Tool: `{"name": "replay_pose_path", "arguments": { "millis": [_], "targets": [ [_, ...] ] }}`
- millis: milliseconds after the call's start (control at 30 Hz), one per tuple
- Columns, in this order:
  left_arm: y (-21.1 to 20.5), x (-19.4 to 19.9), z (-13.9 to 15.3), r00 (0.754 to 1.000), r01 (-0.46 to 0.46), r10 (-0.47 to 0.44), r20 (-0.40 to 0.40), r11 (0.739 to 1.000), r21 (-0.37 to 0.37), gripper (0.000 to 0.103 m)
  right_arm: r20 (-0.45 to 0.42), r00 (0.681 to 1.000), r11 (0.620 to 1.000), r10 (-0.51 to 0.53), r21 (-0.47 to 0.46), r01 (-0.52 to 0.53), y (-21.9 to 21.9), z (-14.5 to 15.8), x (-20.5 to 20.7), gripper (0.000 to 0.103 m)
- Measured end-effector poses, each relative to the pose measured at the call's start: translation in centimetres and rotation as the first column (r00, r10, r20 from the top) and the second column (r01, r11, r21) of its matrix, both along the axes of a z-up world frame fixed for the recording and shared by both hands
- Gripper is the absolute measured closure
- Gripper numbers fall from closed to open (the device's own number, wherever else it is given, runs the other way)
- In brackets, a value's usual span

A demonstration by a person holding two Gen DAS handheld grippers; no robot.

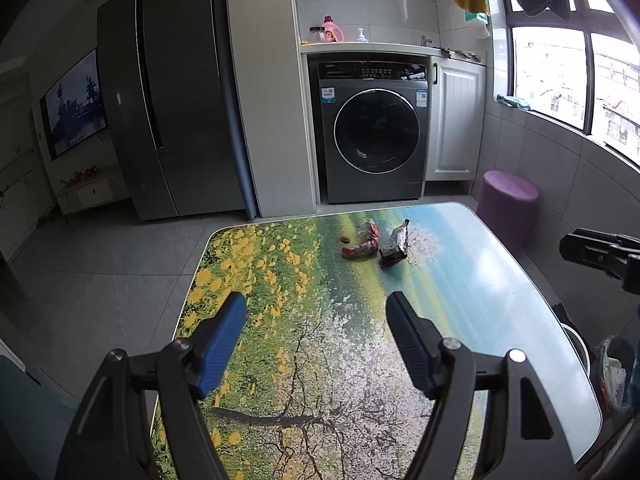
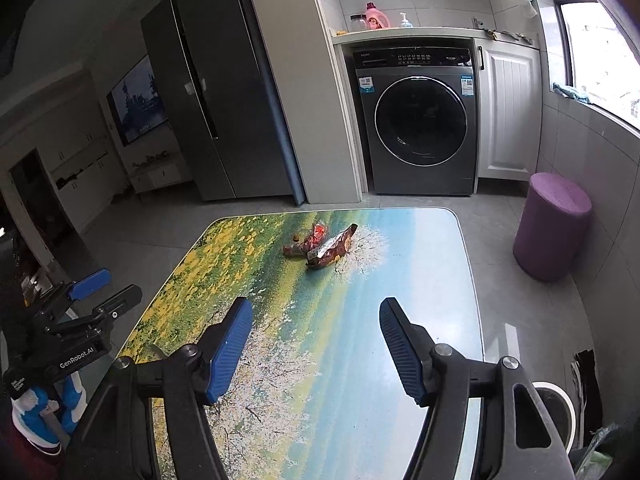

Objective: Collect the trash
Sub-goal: 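Return both grippers to the table, then grasp the red-clear wrapper with the left gripper while the right gripper grasps the brown snack bag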

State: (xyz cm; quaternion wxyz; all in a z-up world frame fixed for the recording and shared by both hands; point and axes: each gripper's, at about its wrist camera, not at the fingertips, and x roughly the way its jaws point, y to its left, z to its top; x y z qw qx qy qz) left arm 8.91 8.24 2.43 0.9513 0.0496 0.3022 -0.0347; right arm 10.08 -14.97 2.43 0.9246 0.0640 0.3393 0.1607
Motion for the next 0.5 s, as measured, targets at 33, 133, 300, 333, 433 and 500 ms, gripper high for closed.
{"name": "replay_pose_path", "arguments": {
  "millis": [33, 133, 300, 333, 433, 500],
  "targets": [
    [0.1, 1.1, 0.2, 1.0, 0.015, -0.015, -0.01, 1.0, -0.004, 0.032, 0.0, 1.0, 1.0, 0.008, 0.008, -0.008, 0.0, 0.2, 0.9, 0.039],
    [0.3, 5.4, 0.2, 0.997, 0.054, -0.054, -0.053, 0.998, -0.014, 0.032, -0.014, 1.0, 1.0, 0.018, 0.021, -0.017, 0.1, 0.0, 3.8, 0.039],
    [-1.1, 12.7, -2.3, 0.98, 0.132, -0.137, -0.146, 0.99, -0.039, 0.032, -0.097, 0.995, 0.994, 0.018, 0.11, -0.007, -0.1, -2.5, 9.9, 0.04],
    [-1.5, 14.0, -3.2, 0.975, 0.148, -0.152, -0.162, 0.988, -0.039, 0.032, -0.12, 0.993, 0.992, 0.019, 0.125, -0.004, 0.0, -3.2, 11.2, 0.04],
    [-2.7, 17.8, -5.6, 0.963, 0.171, -0.177, -0.206, 0.984, -0.043, 0.033, -0.184, 0.983, 0.983, 0.018, 0.182, 0.016, 0.1, -5.5, 14.7, 0.043],
    [-3.2, 19.9, -6.8, 0.952, 0.177, -0.196, -0.234, 0.979, -0.101, 0.033, -0.217, 0.976, 0.975, 0.015, 0.218, 0.034, 0.2, -6.9, 16.7, 0.048]
  ]
}}
